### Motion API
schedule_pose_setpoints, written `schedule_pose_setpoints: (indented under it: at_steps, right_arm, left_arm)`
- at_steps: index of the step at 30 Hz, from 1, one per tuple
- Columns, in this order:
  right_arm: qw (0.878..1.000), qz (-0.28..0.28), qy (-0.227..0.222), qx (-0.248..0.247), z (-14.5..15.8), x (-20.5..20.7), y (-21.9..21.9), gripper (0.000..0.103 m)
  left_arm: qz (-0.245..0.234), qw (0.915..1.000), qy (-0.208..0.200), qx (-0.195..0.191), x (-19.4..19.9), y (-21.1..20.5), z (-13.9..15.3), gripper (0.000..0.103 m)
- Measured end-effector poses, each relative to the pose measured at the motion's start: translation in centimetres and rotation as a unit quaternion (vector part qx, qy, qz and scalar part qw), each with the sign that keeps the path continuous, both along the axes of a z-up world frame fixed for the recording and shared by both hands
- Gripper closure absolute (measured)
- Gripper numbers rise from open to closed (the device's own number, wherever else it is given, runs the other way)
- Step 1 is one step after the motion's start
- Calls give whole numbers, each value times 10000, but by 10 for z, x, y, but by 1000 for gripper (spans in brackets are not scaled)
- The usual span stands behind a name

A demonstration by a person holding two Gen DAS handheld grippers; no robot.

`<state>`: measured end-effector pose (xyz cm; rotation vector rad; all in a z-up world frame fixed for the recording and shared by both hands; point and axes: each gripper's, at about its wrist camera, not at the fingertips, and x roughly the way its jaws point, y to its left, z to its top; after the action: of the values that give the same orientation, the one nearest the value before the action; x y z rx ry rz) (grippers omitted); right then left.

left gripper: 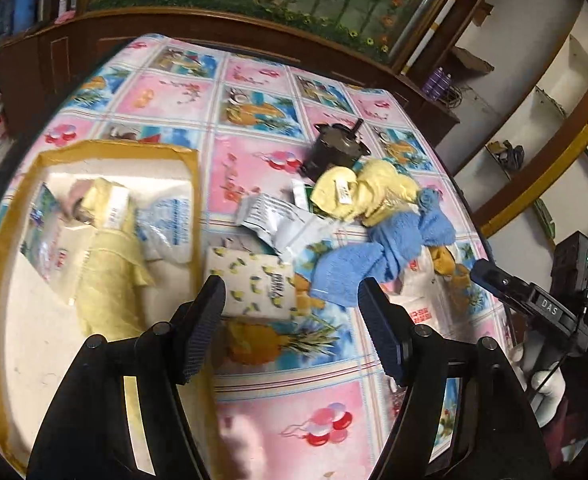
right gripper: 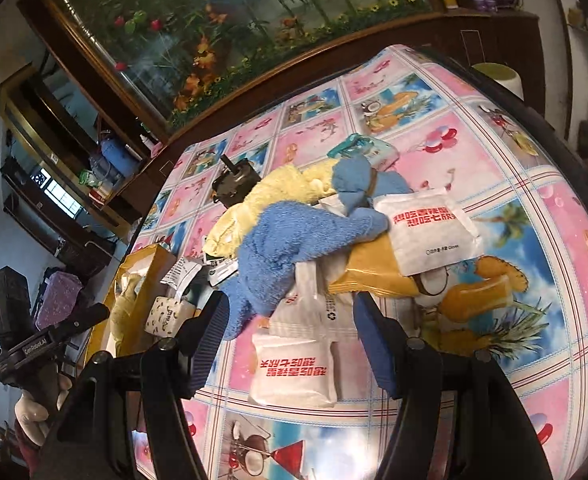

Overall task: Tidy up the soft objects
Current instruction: 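Grasp blue fuzzy towel with left gripper while right gripper grasps white paper bag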

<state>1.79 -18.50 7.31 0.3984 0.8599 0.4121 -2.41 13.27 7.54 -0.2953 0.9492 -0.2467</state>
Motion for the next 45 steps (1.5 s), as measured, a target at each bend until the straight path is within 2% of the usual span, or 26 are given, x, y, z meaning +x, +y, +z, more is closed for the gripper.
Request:
schedule_pose_setpoints:
  at_steps: [4, 7, 10, 14, 16, 17, 19, 24, 28, 31, 35, 38, 39, 40, 43, 45]
  right_arm:
    - [9999, -21, 60, 101, -3, 13, -4, 38]
    - [9998, 159, 131, 5, -10, 15, 4, 38]
    - [9983, 369, 212, -392, -21, 11, 20, 38]
    - [9942, 283, 168, -1028, -34, 19, 42, 39]
    - [9927, 236, 66, -1177, -36, 23, 45, 72]
    - [9936, 231, 60, -1101, -36, 22, 42, 79]
    - [9950, 234, 28, -974, -33, 19, 33, 85]
    - [9944, 324, 91, -1001, -32, 1, 11, 86]
    - [9947, 291, 174, -973, -31, -15, -12, 86]
    - [9952, 246, 230, -918, -31, -22, -26, 86]
    - [9945, 260, 232, -992, -30, -26, -30, 85]
    - [9941, 289, 220, -1018, -30, -29, -33, 85]
    - [9943, 299, 228, -997, -30, -29, -34, 85]
    - [9945, 312, 241, -974, -30, -30, -36, 85]
    - [9951, 345, 255, -890, -30, -31, -41, 84]
    - [9950, 366, 277, -885, -30, -29, -40, 83]
  left_arm:
    - [-225, 9997, 1, 115, 0, -27, -2, 34]
    - [-333, 9993, 11, 175, 3, -38, -2, 34]
    - [-312, 9995, -43, 83, 10, -39, -3, 34]
    - [-281, 9996, -28, 50, 23, -45, -6, 34]
    - [-344, 9993, -67, 89, 27, -54, -7, 34]
    - [-413, 9990, -85, 149, 30, -61, -7, 34]
    - [-576, 9979, -152, 250, 33, -74, -7, 34]
    - [-1199, 9886, -428, 806, 53, -115, -14, 34]
    - [-1714, 9739, -591, 1366, 70, -147, -28, 34]
    - [-2033, 9648, -676, 1526, 77, -165, -36, 33]
    - [-2474, 9527, -485, 1698, 79, -191, -51, 32]
    - [-2752, 9392, -142, 2048, 73, -205, -68, 34]
    - [-2768, 9402, -163, 1977, 69, -205, -68, 41]
    - [-2822, 9405, -122, 1888, 67, -204, -68, 60]
    - [-2804, 9464, -30, 1601, 58, -192, -61, 61]
    - [-2768, 9481, -68, 1560, 51, -186, -56, 61]
